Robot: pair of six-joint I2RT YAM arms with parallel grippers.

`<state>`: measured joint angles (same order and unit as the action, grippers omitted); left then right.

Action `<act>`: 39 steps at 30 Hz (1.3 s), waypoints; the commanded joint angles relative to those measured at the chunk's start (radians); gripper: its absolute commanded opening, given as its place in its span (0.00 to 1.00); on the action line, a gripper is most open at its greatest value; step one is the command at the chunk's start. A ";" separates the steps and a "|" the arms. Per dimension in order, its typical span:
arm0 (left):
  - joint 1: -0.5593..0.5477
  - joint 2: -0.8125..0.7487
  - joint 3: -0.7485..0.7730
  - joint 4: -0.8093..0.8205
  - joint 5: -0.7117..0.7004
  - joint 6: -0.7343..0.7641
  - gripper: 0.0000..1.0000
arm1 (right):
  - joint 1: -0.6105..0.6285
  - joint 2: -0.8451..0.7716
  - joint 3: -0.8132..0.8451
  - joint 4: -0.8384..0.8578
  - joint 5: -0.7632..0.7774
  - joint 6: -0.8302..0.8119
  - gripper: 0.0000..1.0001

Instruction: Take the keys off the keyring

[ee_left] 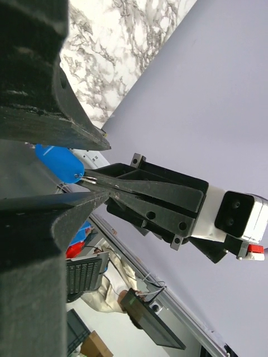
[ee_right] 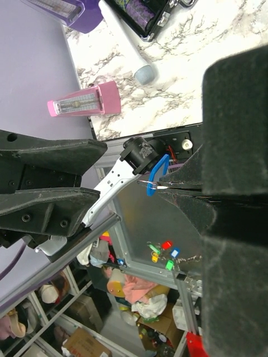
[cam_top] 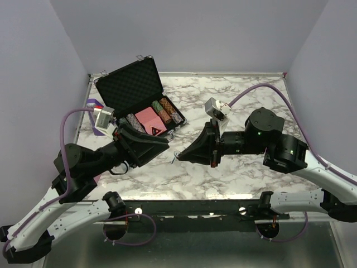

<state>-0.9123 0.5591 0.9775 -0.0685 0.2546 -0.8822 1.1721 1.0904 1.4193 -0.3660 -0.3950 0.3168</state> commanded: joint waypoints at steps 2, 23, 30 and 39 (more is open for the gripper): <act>-0.005 0.042 0.035 0.006 0.037 0.019 0.45 | 0.001 -0.020 -0.005 0.058 0.025 0.010 0.01; -0.008 0.056 0.010 0.029 0.101 -0.004 0.30 | 0.001 -0.015 0.000 0.084 0.065 0.002 0.01; -0.008 0.044 -0.008 0.045 0.106 -0.014 0.36 | 0.003 -0.009 -0.003 0.093 0.065 0.002 0.01; -0.010 0.025 -0.016 0.052 0.095 -0.004 0.46 | 0.003 -0.007 -0.013 0.091 0.064 0.010 0.01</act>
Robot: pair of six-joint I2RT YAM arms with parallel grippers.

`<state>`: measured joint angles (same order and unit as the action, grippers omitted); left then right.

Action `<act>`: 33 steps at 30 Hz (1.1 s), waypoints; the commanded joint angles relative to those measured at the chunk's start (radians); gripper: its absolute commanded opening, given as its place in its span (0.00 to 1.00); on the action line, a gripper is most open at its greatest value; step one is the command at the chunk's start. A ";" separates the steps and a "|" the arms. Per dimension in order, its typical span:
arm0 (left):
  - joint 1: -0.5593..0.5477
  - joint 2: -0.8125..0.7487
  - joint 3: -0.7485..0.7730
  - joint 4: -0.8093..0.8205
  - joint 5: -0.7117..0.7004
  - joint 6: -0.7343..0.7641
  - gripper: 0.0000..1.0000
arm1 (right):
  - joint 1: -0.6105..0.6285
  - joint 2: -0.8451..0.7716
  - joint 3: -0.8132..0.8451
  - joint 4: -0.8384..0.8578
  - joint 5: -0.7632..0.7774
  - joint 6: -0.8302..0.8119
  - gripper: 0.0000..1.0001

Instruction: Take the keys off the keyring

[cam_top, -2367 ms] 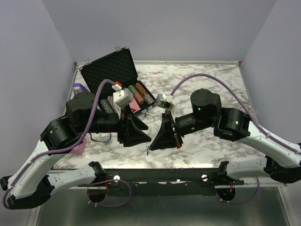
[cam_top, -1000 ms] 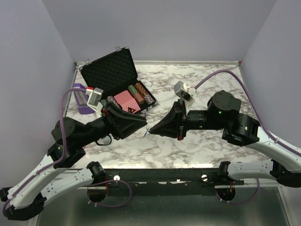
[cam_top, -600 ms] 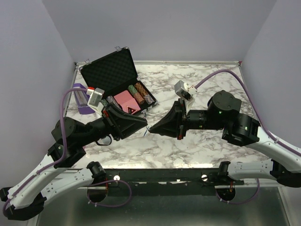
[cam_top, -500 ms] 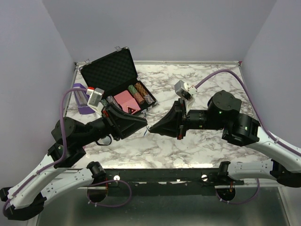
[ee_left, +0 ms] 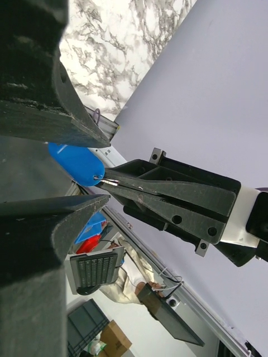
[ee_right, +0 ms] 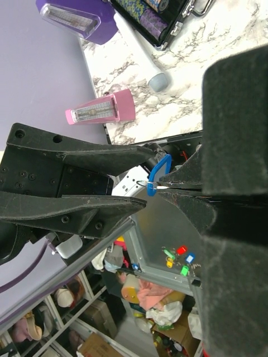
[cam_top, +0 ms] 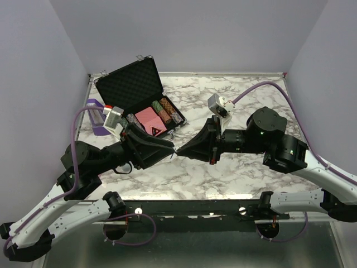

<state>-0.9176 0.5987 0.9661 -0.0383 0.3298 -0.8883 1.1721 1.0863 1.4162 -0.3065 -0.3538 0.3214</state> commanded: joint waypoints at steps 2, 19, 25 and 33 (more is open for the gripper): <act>-0.004 -0.014 -0.003 0.021 0.020 0.005 0.45 | 0.003 -0.006 -0.011 0.033 0.024 0.005 0.01; -0.004 0.004 -0.004 0.034 0.026 -0.005 0.19 | 0.000 0.009 -0.002 0.044 0.004 0.011 0.01; -0.009 0.016 0.002 0.034 0.029 -0.006 0.12 | 0.003 0.012 -0.003 0.044 -0.002 0.013 0.01; -0.017 0.016 0.002 0.034 0.028 -0.005 0.00 | 0.003 0.009 -0.008 0.047 0.001 0.015 0.01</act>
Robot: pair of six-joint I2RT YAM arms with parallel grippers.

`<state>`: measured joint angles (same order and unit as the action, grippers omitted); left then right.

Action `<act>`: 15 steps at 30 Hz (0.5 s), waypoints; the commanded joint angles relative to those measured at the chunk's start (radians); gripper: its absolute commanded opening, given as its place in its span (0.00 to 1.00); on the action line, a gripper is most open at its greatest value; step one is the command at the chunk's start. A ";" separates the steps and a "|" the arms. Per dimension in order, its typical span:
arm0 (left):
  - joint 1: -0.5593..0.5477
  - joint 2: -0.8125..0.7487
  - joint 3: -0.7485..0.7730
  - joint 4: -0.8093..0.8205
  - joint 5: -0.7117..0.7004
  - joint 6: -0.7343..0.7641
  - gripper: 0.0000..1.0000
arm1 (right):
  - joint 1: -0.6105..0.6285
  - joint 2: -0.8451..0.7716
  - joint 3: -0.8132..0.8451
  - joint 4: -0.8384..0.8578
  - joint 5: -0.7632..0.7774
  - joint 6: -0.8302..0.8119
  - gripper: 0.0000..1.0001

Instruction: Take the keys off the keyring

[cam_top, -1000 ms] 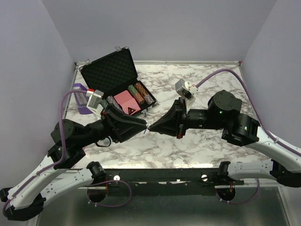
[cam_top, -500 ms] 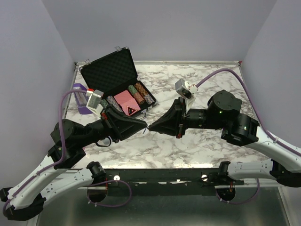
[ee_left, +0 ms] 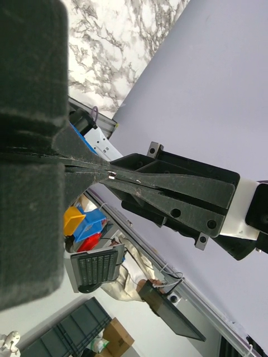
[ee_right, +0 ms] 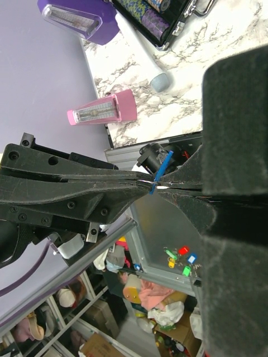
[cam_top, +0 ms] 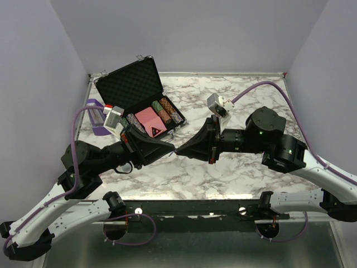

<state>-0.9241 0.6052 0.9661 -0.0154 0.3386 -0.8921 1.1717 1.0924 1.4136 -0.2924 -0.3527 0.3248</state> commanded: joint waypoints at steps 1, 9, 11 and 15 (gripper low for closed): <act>-0.010 0.010 0.002 0.009 0.019 0.002 0.00 | 0.003 0.003 -0.007 0.033 0.000 0.010 0.01; -0.051 0.031 0.078 -0.104 0.050 0.100 0.00 | 0.000 0.014 0.013 -0.008 -0.022 0.008 0.01; -0.070 0.033 0.112 -0.167 0.051 0.148 0.00 | 0.002 0.023 0.027 -0.037 -0.038 0.005 0.01; -0.079 0.054 0.181 -0.288 0.103 0.217 0.00 | 0.002 0.038 0.045 -0.073 -0.077 0.005 0.01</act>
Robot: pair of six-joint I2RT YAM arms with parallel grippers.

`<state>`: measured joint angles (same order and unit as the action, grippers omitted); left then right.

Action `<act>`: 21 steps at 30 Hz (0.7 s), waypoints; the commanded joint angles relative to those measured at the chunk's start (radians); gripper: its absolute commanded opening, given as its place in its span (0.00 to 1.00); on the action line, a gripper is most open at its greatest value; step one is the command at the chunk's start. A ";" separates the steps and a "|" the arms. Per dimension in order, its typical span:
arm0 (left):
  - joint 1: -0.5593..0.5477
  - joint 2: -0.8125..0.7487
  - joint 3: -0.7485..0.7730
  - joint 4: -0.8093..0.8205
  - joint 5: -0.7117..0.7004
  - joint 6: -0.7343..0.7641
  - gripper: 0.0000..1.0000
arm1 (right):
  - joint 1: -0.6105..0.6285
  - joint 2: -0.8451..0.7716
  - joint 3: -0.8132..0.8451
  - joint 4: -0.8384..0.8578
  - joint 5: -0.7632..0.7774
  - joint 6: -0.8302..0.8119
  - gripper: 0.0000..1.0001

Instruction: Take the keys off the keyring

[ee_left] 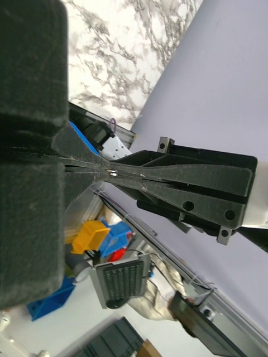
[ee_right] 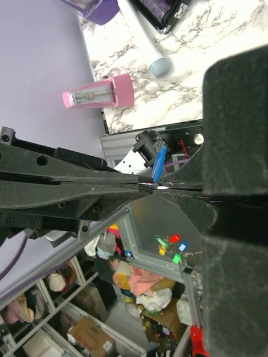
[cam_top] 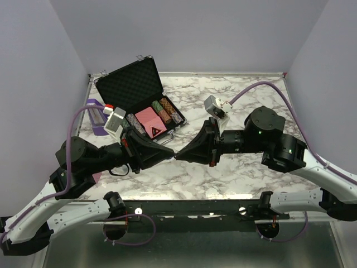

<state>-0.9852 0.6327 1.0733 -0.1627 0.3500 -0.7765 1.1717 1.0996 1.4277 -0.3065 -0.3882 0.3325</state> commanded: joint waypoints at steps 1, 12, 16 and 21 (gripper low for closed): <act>-0.020 0.039 0.089 -0.158 0.112 0.115 0.00 | 0.003 0.035 0.037 -0.065 -0.054 -0.003 0.01; -0.052 0.131 0.209 -0.356 0.241 0.241 0.00 | 0.002 0.112 0.106 -0.147 -0.182 -0.003 0.01; -0.053 0.137 0.231 -0.402 0.268 0.270 0.00 | 0.003 0.132 0.117 -0.161 -0.213 -0.003 0.01; -0.053 0.159 0.257 -0.465 0.323 0.316 0.00 | 0.003 0.157 0.137 -0.174 -0.253 0.003 0.01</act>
<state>-1.0233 0.7444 1.3075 -0.5732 0.5716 -0.5228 1.1721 1.2102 1.5318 -0.4877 -0.6338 0.3374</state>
